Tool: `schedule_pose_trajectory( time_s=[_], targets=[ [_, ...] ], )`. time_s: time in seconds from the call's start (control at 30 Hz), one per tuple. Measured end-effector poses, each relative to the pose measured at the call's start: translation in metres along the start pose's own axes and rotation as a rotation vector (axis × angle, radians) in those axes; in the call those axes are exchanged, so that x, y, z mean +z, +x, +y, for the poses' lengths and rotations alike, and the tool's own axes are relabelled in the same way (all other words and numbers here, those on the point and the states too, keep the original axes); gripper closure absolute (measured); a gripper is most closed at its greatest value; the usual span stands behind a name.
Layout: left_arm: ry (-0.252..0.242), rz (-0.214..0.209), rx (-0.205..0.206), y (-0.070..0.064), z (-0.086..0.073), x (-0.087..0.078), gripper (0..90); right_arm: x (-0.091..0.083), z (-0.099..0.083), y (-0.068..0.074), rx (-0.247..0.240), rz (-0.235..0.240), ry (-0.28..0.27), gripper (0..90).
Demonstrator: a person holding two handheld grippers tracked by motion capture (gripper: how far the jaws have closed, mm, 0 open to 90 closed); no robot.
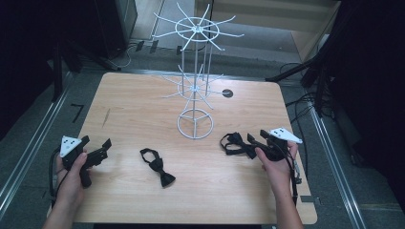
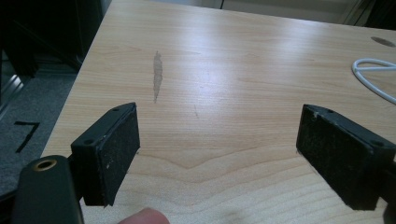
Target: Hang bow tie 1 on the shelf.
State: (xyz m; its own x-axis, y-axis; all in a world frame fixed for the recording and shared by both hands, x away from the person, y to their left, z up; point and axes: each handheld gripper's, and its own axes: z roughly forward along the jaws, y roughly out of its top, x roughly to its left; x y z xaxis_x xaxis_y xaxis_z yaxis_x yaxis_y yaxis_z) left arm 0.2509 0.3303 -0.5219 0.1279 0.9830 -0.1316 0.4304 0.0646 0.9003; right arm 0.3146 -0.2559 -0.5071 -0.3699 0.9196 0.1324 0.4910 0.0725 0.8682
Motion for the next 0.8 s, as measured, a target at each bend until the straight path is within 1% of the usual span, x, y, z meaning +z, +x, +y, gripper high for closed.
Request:
schedule_pose_trajectory(
  time_s=[0.03,0.07,0.17,0.2,0.23,0.33,0.37,0.4,0.43,0.47,0.5,0.53,0.6,0.63,0.7,0.73,0.77,0.8],
  targets=[
    [0.000,0.000,-0.001,0.000,0.000,0.000,14.0,0.000,0.000,0.000,0.000,0.000,0.000,40.5],
    [0.000,0.000,-0.001,0.000,0.000,0.000,14.0,0.005,0.001,-0.001,-0.011,0.002,0.019,40.6],
    [0.001,0.001,-0.002,0.000,0.000,0.000,14.0,0.008,0.003,-0.002,-0.015,0.012,0.028,40.6],
    [-0.003,-0.001,-0.003,0.000,0.000,0.000,14.0,0.012,0.004,-0.001,-0.025,0.019,0.033,40.7],
    [-0.002,-0.001,-0.002,0.000,0.000,0.000,14.0,0.013,0.003,-0.001,-0.029,0.017,0.034,41.0],
    [0.000,0.000,-0.001,0.000,0.000,0.000,14.0,0.016,0.002,0.001,-0.028,0.025,0.038,41.7],
    [0.000,0.000,0.001,0.000,0.000,0.000,14.0,0.018,0.000,0.002,-0.040,0.028,0.052,42.0],
    [0.000,0.000,0.001,0.000,0.000,0.000,14.0,0.018,0.000,0.002,-0.040,0.028,0.052,42.0],
    [0.001,0.000,0.000,0.000,0.000,0.000,14.0,0.021,-0.003,0.004,-0.053,0.040,0.066,43.3],
    [0.001,0.000,0.000,0.000,0.000,0.000,14.0,0.021,-0.003,0.004,-0.053,0.040,0.066,43.3],
    [0.001,-0.001,-0.001,0.000,0.000,0.000,14.0,0.022,-0.006,0.006,-0.064,0.052,0.073,44.8],
    [0.001,-0.001,-0.001,0.000,0.000,0.000,14.0,0.024,-0.009,0.007,-0.065,0.062,0.077,45.1],
    [0.001,-0.002,-0.003,0.000,0.000,0.000,14.0,0.025,-0.010,0.007,-0.067,0.067,0.086,45.5],
    [0.001,-0.002,-0.003,0.001,0.000,0.000,14.0,0.029,-0.012,0.007,-0.068,0.067,0.110,47.2],
    [0.000,-0.002,0.000,0.000,0.000,0.000,14.0,0.031,-0.014,0.005,-0.067,0.071,0.123,48.3],
    [0.000,-0.002,0.000,0.000,0.000,0.000,14.0,0.032,-0.014,0.005,-0.059,0.080,0.134,48.6],
    [0.000,-0.002,0.003,0.000,0.000,0.000,14.0,0.032,-0.014,0.005,-0.059,0.080,0.134,48.6],
    [0.002,-0.003,0.007,0.000,0.000,0.000,14.0,0.033,-0.016,0.004,-0.053,0.086,0.156,49.9]
  ],
)
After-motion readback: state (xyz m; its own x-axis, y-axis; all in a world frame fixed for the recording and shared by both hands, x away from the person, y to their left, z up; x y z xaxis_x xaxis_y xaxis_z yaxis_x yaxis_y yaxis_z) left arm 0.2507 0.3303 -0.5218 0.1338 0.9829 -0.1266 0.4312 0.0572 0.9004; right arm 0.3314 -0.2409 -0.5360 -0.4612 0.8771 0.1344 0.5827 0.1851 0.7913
